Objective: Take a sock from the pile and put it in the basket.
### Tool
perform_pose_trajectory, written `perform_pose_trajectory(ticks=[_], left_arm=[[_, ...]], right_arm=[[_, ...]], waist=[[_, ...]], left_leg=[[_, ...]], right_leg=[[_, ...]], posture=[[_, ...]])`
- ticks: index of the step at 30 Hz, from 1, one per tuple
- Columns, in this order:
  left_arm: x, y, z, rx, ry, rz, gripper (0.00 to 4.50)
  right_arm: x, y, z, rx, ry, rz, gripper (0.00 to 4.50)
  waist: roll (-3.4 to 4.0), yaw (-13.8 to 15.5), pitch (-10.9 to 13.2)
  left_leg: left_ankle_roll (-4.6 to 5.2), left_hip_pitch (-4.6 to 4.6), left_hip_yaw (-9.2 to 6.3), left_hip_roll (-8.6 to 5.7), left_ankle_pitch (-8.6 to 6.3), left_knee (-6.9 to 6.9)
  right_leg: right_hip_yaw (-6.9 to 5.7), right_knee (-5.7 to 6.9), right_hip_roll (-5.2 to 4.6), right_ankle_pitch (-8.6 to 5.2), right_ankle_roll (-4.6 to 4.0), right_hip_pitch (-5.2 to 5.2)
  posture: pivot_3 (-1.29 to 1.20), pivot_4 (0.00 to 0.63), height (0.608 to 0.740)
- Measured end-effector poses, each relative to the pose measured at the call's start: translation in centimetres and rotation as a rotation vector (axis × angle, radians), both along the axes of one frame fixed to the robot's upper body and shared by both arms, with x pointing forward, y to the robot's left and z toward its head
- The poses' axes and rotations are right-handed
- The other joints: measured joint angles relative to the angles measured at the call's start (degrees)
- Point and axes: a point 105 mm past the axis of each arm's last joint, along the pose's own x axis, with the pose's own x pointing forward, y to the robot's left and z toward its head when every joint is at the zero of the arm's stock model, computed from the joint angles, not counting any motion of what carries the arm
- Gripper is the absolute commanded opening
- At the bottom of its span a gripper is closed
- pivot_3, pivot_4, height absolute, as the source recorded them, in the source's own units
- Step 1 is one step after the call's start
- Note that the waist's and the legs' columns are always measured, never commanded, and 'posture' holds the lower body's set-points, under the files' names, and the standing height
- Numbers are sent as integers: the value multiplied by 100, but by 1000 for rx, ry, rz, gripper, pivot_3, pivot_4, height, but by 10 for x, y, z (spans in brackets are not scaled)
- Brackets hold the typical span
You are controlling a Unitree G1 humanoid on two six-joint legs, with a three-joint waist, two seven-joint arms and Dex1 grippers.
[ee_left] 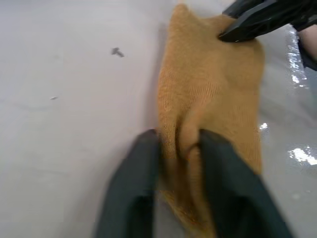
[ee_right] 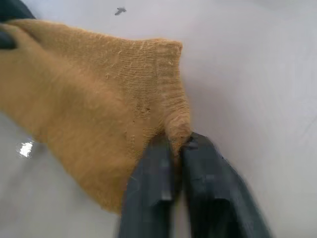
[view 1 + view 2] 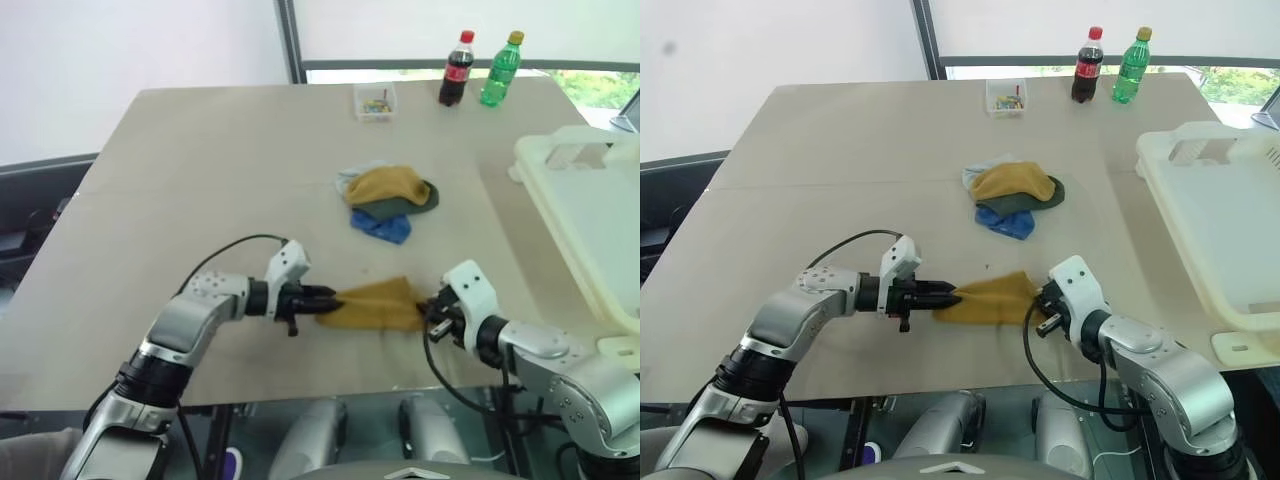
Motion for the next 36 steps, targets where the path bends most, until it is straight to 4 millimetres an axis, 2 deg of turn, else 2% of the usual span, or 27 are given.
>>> perform_pose_trajectory(ticks=[1,3,7,12,17,21,23,26,31,33,35,36], left_arm=[[1,-1,1,-1,-15,2,2988],[4,-2,2,-5,-49,24,3990],[11,4,9,-26,-97,73,3990],[15,-1,14,-67,-132,79,3990],[19,-10,2,-26,-172,81,3990],[25,-14,-1,13,-249,65,3990],[27,-16,-1,-14,-250,76,3990],[30,-18,7,-94,-249,102,3990],[36,-9,31,-215,-296,160,3990],[37,-4,38,-246,-312,192,3990],[37,0,43,-263,-332,217,3990],[37,1,45,-264,-342,231,4046]], right_arm=[[0,0,0,-2,-2,1,2201],[0,-2,1,-8,-7,0,3196],[2,-5,6,-1,-43,2,3196],[3,-5,15,19,-95,42,3196],[7,-5,18,16,-133,43,3196],[10,-7,6,-27,-117,36,3196],[11,-7,5,-28,-132,32,3196],[16,-2,16,29,-184,25,3196],[33,6,52,84,-336,44,3196],[44,9,59,93,-371,47,3196],[65,13,65,79,-409,34,3196],[84,14,70,48,-437,18,2972]], waist=[[0,2,0],[-1,7,0],[0,5,0],[-2,10,1],[-3,6,1],[-2,18,1],[-3,22,1],[-3,11,2],[-3,-13,1],[-3,-12,2],[-3,-32,2],[-3,-36,2]], left_leg=[[0,0,0,0,0,0],[0,1,-1,1,0,2],[0,0,1,1,0,4],[0,-1,0,1,0,4],[-1,-1,1,0,1,4],[-1,0,1,0,1,4],[-1,-1,1,-1,1,4],[-1,-1,0,0,1,5],[-2,0,-1,0,2,6],[-7,0,1,0,4,6],[-22,2,9,0,14,7],[-22,4,13,0,14,8]], right_leg=[[0,0,-1,0,0,0],[-1,1,-1,0,0,1],[-1,2,1,0,1,1],[-3,0,1,0,0,2],[-2,0,1,0,0,1],[-1,1,1,0,0,2],[-2,0,1,0,0,2],[-2,1,1,0,1,1],[-3,2,10,1,1,1],[-1,2,11,1,0,1],[7,4,13,2,1,1],[11,6,14,2,1,0]], posture=[[0,150,740],[0,150,740],[0,150,740],[0,150,740],[0,150,740],[0,150,740],[0,150,740],[0,150,740],[0,150,740],[0,150,740],[0,150,740],[0,150,740]])
